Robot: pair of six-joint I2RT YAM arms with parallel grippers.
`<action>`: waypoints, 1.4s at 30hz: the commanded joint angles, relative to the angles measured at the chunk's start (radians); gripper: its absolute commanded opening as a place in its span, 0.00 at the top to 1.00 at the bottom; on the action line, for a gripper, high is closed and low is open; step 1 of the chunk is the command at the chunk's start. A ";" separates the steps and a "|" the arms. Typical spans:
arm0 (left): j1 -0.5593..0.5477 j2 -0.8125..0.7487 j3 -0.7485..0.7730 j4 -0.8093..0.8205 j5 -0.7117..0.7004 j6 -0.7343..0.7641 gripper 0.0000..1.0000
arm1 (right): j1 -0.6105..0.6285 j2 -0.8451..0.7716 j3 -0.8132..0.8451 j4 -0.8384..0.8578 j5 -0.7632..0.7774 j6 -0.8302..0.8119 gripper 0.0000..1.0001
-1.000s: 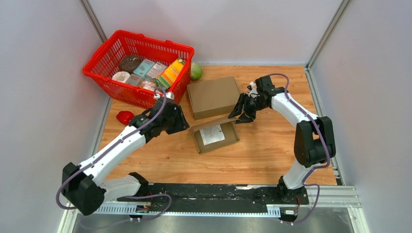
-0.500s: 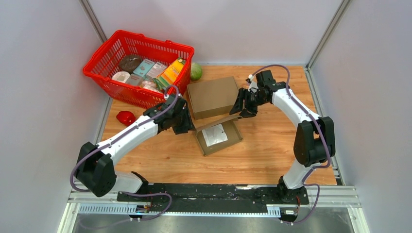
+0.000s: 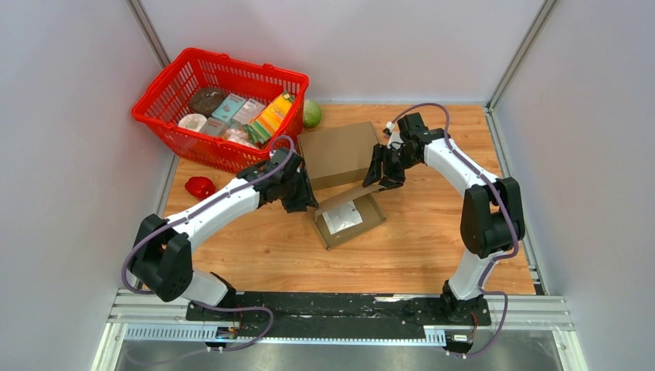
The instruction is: Fold the paper box
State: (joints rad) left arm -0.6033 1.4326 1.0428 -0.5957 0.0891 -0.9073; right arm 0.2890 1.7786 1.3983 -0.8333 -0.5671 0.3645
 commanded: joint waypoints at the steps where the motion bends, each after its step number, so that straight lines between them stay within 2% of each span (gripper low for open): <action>1: 0.013 0.008 0.011 -0.007 0.026 -0.079 0.52 | 0.015 -0.005 0.024 0.003 0.010 -0.015 0.46; 9: 0.016 -0.078 -0.043 -0.095 -0.069 -0.211 0.45 | 0.016 -0.011 0.019 0.013 0.010 -0.001 0.46; 11: 0.023 -0.100 -0.064 -0.110 -0.075 -0.275 0.39 | 0.016 -0.010 0.019 0.013 0.010 -0.002 0.47; 19: 0.060 -0.133 -0.147 -0.038 0.038 -0.488 0.39 | 0.015 -0.018 0.018 0.011 0.009 -0.006 0.47; 28: 0.063 -0.127 -0.139 0.037 -0.026 -0.559 0.38 | 0.019 -0.028 0.004 0.019 -0.004 -0.002 0.49; 35: 0.060 -0.070 -0.139 0.098 0.066 -0.590 0.37 | 0.022 -0.028 0.002 0.028 -0.010 0.007 0.49; 42: 0.054 -0.066 -0.159 0.160 0.083 -0.634 0.39 | 0.036 -0.033 -0.005 0.031 -0.030 0.024 0.50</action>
State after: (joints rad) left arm -0.5438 1.3666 0.8890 -0.5106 0.1474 -1.4929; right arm 0.3077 1.7786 1.3979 -0.8284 -0.5697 0.3737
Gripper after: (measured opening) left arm 0.618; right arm 0.511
